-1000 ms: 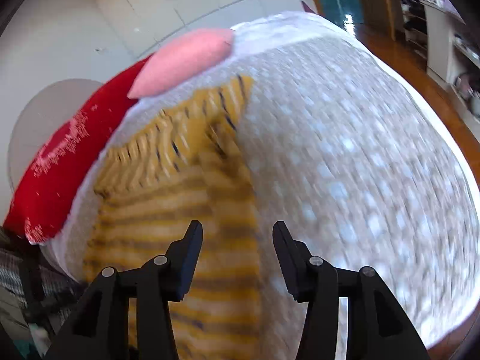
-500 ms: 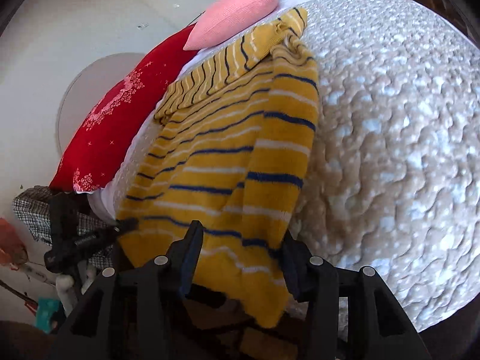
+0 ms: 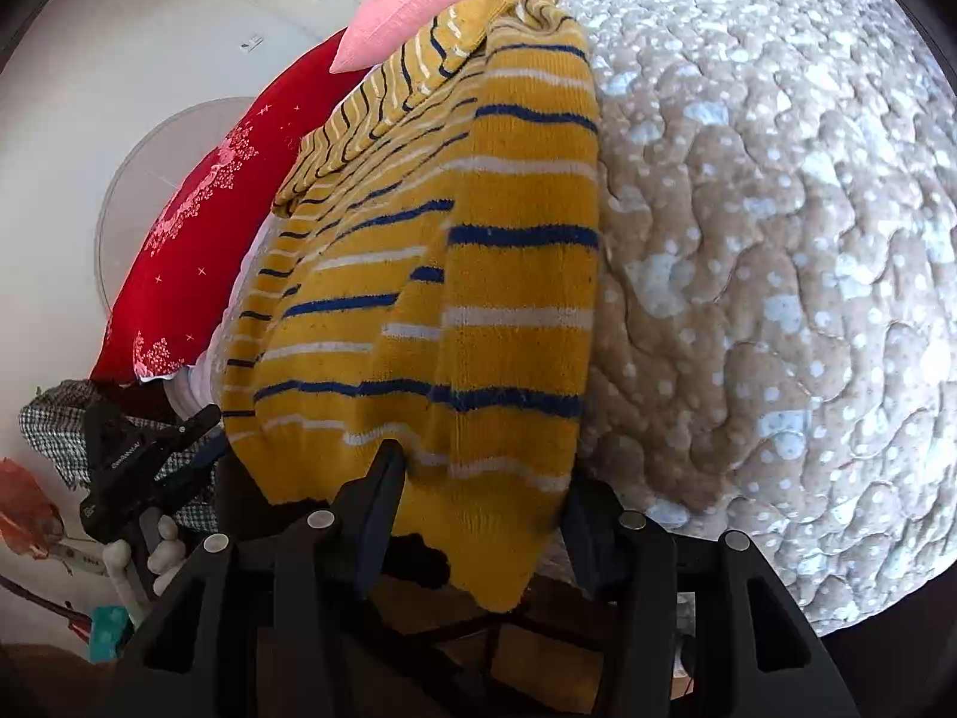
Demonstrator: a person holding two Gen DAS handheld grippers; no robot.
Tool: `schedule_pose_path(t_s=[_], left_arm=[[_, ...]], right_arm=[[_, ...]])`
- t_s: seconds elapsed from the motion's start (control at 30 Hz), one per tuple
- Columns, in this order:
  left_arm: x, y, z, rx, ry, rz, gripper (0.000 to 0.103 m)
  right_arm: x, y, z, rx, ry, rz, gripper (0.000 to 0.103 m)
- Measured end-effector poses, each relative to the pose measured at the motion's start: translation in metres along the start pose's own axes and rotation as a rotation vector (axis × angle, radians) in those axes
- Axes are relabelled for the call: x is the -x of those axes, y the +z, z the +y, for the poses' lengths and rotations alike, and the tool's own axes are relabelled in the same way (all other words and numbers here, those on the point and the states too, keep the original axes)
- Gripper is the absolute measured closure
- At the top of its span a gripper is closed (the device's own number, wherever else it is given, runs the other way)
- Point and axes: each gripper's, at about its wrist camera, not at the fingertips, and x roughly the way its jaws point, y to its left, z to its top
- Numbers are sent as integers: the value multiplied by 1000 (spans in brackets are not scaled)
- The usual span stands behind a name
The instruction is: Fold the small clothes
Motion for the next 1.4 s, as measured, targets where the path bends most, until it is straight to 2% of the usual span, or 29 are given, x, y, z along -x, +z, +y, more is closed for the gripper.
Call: schedule_pose_path(t_s=[0.07,0.13,0.23,0.3,0.33,0.37,0.4,0.43,0.47,0.5,0.53,0.63,0.77,0.93,1.03,1.13,1.23,1.33,1.4], left_arm=[[-9,-4,-2,-15,-24,32,44],[-24,-12,-10,-53,-50,81,44],[-43,-20,-20,-103,-78,160,37],[-56,-25,-27,-128,-80,207,37],[-60,-27,-29,-136,-73,225,41],[-63,-27,-30,-138,-70,239,73],[-63,-25,-29,-131,-65,248,92],[-60,-23,-26,-113,-73,258,95],[-53,-20,-22,-75,-92,244,95],[-41,-15,-20,-55,-109,217,95],[-31,-10,-22,-53,-116,197,95],[6,0,-45,-125,-136,116,95],[43,-10,-83,-270,-108,46,95],[59,-41,-87,-338,-42,64,95],[56,-45,-71,-305,-17,89,95],[51,-32,-62,-253,-27,99,95],[59,-16,-72,-277,-33,41,95],[61,13,-84,-274,-42,-12,95],[55,45,-98,-281,-44,-50,95]], right_arm=[[-2,-1,0,-2,1,5,48],[-5,-2,2,-5,4,14,48],[-13,-5,7,-18,8,22,48],[-17,-6,9,-26,7,21,43],[-19,-6,9,-28,6,16,42],[-20,-6,10,-27,0,10,41],[-21,-6,11,-27,-7,4,41],[-23,-6,12,-31,-10,0,44],[-22,-6,13,-35,-19,-2,60],[-21,-5,13,-38,-27,-1,85],[-18,-3,10,-47,-9,1,89],[-6,3,8,-78,85,0,90],[16,1,31,-7,170,10,93],[44,-24,50,69,207,39,93],[45,-38,50,81,183,65,93],[41,-34,45,57,194,71,93],[44,-15,50,77,220,48,92],[47,21,66,99,258,-9,92],[45,49,75,99,282,-45,92]])
